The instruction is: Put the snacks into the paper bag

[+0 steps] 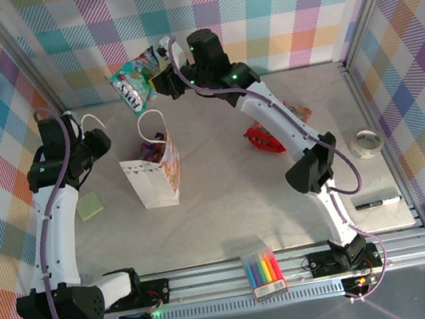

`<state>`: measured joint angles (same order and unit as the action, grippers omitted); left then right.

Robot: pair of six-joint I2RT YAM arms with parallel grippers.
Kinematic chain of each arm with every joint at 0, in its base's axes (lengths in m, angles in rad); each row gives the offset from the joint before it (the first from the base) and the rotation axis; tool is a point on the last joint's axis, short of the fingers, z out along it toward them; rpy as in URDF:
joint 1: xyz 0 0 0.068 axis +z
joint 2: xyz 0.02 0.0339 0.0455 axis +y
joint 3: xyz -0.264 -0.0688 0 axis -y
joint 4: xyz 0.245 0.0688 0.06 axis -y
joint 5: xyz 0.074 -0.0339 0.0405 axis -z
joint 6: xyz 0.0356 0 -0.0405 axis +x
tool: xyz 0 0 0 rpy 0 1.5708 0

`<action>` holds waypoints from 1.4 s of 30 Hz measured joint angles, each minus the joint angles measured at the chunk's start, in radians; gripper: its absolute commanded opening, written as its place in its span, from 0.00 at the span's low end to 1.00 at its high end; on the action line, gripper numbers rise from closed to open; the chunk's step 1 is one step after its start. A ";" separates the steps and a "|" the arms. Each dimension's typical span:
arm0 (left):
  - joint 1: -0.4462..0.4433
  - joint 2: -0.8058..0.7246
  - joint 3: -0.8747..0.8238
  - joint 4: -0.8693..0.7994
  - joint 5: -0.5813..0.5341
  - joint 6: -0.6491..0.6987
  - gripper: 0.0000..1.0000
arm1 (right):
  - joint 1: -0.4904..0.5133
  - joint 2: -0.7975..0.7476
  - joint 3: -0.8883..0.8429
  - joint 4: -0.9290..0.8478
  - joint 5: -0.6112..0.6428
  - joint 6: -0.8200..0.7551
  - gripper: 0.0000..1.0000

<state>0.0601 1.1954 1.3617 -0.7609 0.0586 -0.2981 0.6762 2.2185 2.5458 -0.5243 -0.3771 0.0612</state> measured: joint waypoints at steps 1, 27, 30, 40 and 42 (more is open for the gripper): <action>0.000 0.000 -0.003 0.004 0.000 0.000 0.37 | 0.002 0.003 0.000 0.000 -0.007 -0.006 0.13; 0.002 -0.005 -0.013 0.005 -0.026 0.000 0.37 | 0.051 0.019 0.002 -0.145 -0.134 -0.324 0.13; 0.002 -0.005 -0.013 0.005 -0.026 0.000 0.37 | 0.051 0.019 0.003 -0.164 -0.140 -0.354 0.13; 0.002 -0.005 -0.013 0.005 -0.026 0.000 0.37 | 0.054 0.019 0.003 -0.239 -0.150 -0.437 0.14; 0.002 -0.005 -0.013 0.005 -0.026 0.000 0.37 | 0.056 0.019 0.005 -0.261 -0.155 -0.459 0.15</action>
<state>0.0620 1.1908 1.3483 -0.7563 0.0322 -0.2981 0.7319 2.2379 2.5504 -0.7849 -0.5323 -0.3973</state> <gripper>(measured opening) 0.367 0.161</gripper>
